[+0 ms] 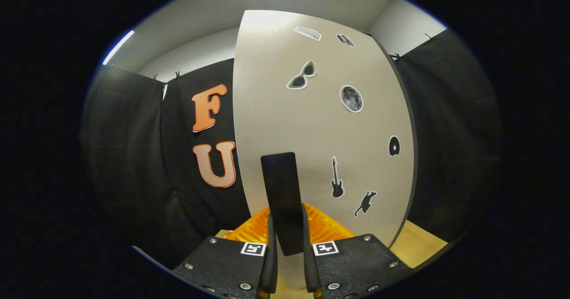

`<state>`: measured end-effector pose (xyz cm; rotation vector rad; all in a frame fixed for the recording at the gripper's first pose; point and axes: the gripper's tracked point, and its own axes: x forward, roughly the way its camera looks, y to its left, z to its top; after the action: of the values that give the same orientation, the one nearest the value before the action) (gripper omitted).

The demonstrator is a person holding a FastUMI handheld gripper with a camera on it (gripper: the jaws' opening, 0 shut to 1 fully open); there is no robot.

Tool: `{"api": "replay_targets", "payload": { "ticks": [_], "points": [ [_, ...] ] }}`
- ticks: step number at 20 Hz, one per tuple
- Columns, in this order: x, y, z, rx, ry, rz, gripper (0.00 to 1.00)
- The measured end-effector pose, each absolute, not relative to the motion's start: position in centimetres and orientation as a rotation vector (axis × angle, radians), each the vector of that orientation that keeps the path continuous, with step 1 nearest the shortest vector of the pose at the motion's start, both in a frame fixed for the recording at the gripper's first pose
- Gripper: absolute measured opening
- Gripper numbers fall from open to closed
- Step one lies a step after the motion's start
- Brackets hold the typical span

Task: Open the shoe cabinet door, grab the shoes and put them into the shoe cabinet, then close the shoe cabinet door.

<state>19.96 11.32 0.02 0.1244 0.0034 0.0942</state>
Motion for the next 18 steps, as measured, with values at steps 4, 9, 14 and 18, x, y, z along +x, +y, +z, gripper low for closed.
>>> {"api": "replay_targets", "payload": {
  "ticks": [4,9,14,18],
  "points": [
    [18.4,10.0,0.0,0.135,0.005,0.093,0.24],
    [16.4,8.1,-0.2,0.129,0.006,0.087,0.24],
    [14.6,5.9,-0.2,0.115,0.016,0.068,0.23],
    [13.4,3.8,-0.2,0.114,0.022,0.044,0.23]
  ]
}}
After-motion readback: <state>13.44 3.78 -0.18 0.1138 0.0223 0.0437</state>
